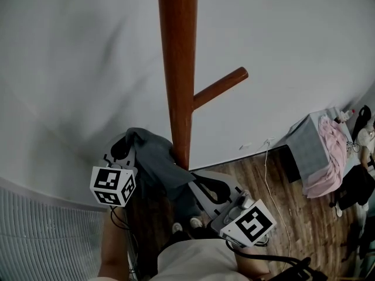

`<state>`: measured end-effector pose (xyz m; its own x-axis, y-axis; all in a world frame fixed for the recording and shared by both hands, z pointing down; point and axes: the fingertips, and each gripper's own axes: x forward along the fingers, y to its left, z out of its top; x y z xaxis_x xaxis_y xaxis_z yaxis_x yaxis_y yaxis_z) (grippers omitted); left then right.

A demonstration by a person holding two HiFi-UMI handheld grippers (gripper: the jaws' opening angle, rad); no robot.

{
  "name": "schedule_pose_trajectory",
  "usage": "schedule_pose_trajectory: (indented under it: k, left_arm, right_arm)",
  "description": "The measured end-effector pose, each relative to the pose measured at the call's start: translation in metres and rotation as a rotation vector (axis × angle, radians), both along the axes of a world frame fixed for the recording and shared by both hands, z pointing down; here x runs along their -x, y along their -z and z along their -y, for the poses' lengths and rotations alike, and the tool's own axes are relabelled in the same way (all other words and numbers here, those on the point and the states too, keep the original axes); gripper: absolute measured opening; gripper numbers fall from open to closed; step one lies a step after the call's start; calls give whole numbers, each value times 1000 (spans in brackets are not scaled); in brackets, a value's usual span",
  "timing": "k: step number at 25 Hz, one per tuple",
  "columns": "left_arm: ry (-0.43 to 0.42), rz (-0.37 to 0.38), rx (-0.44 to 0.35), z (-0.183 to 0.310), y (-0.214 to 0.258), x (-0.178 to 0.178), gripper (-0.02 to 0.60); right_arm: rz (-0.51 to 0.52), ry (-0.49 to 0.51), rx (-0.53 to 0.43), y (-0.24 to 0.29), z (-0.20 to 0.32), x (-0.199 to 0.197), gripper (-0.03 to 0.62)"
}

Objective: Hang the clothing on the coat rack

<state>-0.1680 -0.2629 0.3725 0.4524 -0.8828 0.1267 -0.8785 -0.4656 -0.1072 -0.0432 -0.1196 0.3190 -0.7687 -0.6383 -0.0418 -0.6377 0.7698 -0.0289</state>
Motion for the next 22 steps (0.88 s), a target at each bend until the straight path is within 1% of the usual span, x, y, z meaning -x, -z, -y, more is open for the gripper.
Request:
schedule_pose_trajectory:
  k: [3,6,10,15,17,19,22]
  left_arm:
    - [-6,1,6,-1,-2,-3,34]
    - [-7,-3,8,-2,-6,-4,34]
    - [-7,-11,10,-3,-6,-5,35]
    - [-8,5,2,-6,-8,-6,35]
    - [-12,14,3,-8,-12,-7,35]
    - [-23,17,8,-10,-16,-9,35]
    - [-35,22,9,-12,-20,-12,35]
  right_arm:
    - [-9,-1,3,-1,1,1,23]
    - [-37,-2,38,-10,0,1,23]
    - [-6,8,-19,3,2,5,23]
    - [0,12,-17,4,3,6,23]
    - [-13,15,-2,-2,2,6,23]
    - [-41,16,34,-11,1,6,23]
    - [-44,15,63,-17,0,6,23]
